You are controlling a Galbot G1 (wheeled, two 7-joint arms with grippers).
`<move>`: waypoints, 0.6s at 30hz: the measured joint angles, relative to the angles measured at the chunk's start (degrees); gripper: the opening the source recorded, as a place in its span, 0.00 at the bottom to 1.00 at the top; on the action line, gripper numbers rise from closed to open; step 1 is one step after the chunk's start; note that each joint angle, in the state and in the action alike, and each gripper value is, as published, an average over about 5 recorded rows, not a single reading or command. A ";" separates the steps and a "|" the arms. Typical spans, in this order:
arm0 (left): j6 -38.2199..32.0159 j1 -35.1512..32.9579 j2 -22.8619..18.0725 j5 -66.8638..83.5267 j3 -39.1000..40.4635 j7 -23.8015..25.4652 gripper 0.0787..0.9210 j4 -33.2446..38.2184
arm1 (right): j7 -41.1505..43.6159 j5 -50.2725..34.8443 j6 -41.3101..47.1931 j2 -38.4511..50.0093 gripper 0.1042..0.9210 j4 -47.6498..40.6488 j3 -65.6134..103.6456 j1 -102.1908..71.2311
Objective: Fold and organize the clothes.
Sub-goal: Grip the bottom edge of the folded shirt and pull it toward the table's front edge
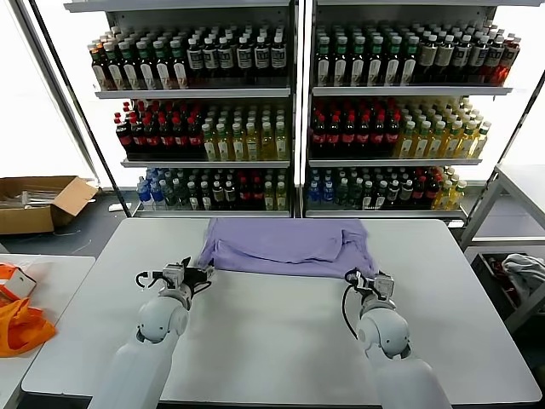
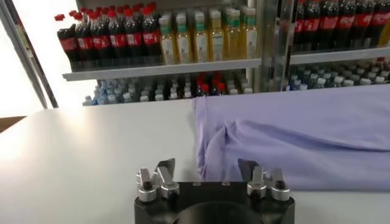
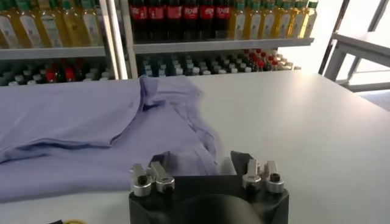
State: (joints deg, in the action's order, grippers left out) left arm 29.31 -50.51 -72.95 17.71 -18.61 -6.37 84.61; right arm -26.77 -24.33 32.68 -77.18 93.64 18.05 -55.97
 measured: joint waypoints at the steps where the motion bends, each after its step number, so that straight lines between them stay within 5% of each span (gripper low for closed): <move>1: 0.10 -0.09 0.04 -0.06 0.06 0.07 0.53 0.00 | 0.05 0.01 0.00 -0.05 0.43 0.00 -0.04 -0.10; 11: 0.23 -1.08 -0.15 -1.65 0.90 1.06 0.18 0.10 | 0.51 -0.18 -0.18 -0.36 0.08 0.12 0.34 -1.39; 18: 0.19 -1.99 -0.09 -2.74 0.95 1.41 0.02 1.24 | 0.69 -0.24 -0.38 0.06 0.02 1.04 0.75 -2.74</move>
State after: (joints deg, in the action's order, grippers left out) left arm 29.50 -52.50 -73.04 14.97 -17.66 -4.96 85.85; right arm -26.08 -24.58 32.30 -77.12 94.68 18.80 -58.71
